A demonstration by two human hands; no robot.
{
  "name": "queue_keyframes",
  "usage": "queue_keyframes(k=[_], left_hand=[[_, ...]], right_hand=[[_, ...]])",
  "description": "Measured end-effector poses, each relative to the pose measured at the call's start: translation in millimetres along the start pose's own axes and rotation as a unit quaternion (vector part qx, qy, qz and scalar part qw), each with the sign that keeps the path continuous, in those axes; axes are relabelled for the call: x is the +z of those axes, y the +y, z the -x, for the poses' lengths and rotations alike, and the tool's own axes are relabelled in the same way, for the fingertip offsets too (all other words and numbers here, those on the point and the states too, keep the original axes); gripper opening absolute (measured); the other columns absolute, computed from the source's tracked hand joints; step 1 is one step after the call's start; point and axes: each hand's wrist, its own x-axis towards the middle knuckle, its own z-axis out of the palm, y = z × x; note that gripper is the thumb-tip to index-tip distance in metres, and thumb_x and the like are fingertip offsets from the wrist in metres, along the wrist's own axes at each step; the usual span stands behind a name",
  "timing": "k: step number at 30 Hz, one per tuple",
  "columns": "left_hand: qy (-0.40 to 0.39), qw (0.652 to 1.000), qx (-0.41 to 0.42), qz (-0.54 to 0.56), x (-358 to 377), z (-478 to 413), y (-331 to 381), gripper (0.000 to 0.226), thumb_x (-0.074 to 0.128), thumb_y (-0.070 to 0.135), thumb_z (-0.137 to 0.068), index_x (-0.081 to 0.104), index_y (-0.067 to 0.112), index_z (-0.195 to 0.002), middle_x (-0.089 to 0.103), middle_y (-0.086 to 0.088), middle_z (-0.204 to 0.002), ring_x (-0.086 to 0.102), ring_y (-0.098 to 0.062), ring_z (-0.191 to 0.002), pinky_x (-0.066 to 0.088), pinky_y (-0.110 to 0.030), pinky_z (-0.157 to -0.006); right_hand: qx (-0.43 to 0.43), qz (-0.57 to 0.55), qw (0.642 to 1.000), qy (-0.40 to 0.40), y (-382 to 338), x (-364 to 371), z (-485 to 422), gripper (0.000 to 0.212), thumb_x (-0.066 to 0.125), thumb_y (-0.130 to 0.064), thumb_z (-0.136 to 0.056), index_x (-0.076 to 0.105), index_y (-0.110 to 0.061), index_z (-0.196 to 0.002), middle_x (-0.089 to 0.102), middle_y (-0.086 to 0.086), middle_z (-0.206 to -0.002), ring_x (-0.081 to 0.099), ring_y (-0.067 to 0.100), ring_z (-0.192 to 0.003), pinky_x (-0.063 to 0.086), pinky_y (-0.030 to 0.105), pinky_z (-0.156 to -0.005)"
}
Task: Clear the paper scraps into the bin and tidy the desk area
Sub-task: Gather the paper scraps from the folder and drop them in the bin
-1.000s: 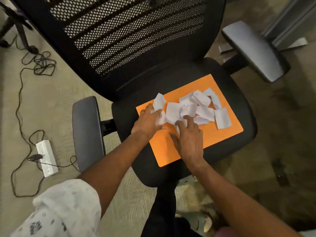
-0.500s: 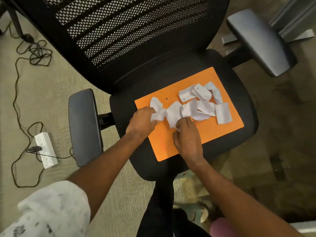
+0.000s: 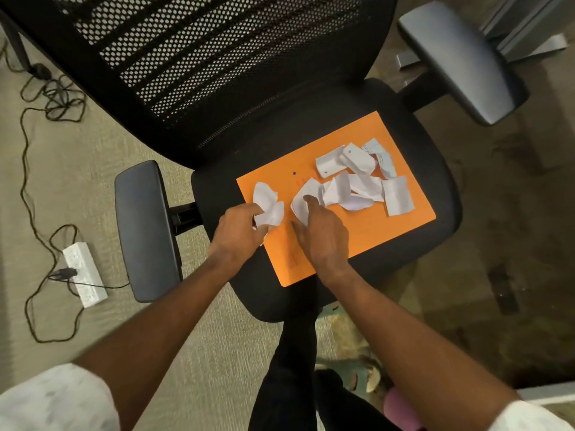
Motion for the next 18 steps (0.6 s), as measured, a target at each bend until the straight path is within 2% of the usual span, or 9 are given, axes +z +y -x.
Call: queue_keyframes(k=[3,6,9,14,16,18], left_hand=[[0.006,1.000,0.007,0.007,-3,2,0,0.019,0.080,0.028,-0.081,0.068,0.014,-0.086,0.065,0.000,-0.081,0.065,-0.020,-0.077,0.053,-0.038,-0.067],[0.011,1.000,0.006,0.015,-9,3,0,0.022,0.081,0.031,-0.081,0.071,0.013,-0.089,0.067,-0.001,-0.082,0.064,-0.018,-0.076,0.053,-0.037,-0.066],[0.032,0.999,-0.006,0.024,-13,6,-4,0.026,0.083,0.033,-0.080,0.073,0.012,-0.091,0.067,-0.002,-0.077,0.063,-0.018,-0.072,0.051,-0.034,-0.063],[0.065,0.996,-0.041,0.034,-13,18,-1,0.033,0.082,0.036,-0.080,0.074,0.005,-0.087,0.069,-0.008,-0.069,0.065,-0.023,-0.065,0.050,-0.038,-0.062],[0.068,0.995,-0.051,0.044,-15,26,3,0.035,0.081,0.038,-0.081,0.075,0.005,-0.093,0.069,-0.006,-0.072,0.065,-0.021,-0.069,0.047,-0.036,-0.063],[0.054,0.997,-0.045,0.041,-14,35,19,0.039,0.081,0.039,-0.082,0.074,0.006,-0.101,0.069,-0.004,-0.075,0.064,-0.017,-0.072,0.042,-0.031,-0.064]], right_hand=[[-0.017,0.047,0.998,0.029,7,0,-5,0.025,0.060,-0.034,-0.097,0.066,-0.019,-0.117,0.072,0.003,-0.103,0.069,0.023,-0.091,0.054,0.034,-0.067],[-0.040,0.049,0.997,0.049,6,0,-1,0.021,0.059,-0.033,-0.096,0.072,-0.019,-0.107,0.072,0.001,-0.096,0.067,0.020,-0.085,0.046,0.029,-0.058],[-0.049,0.033,0.996,0.074,1,-6,18,0.021,0.058,-0.036,-0.096,0.072,-0.022,-0.103,0.069,-0.003,-0.090,0.065,0.018,-0.081,0.040,0.027,-0.054],[-0.050,-0.019,0.993,0.103,11,-33,65,0.020,0.060,-0.039,-0.095,0.073,-0.027,-0.103,0.065,-0.007,-0.086,0.062,0.016,-0.080,0.045,0.029,-0.048],[-0.044,-0.020,0.992,0.116,21,-41,82,0.018,0.060,-0.039,-0.094,0.072,-0.028,-0.102,0.060,-0.008,-0.084,0.060,0.014,-0.077,0.041,0.027,-0.045],[-0.010,-0.032,0.991,0.132,38,-52,98,0.018,0.057,-0.038,-0.096,0.070,-0.027,-0.101,0.059,-0.008,-0.087,0.060,0.013,-0.077,0.044,0.029,-0.047]])
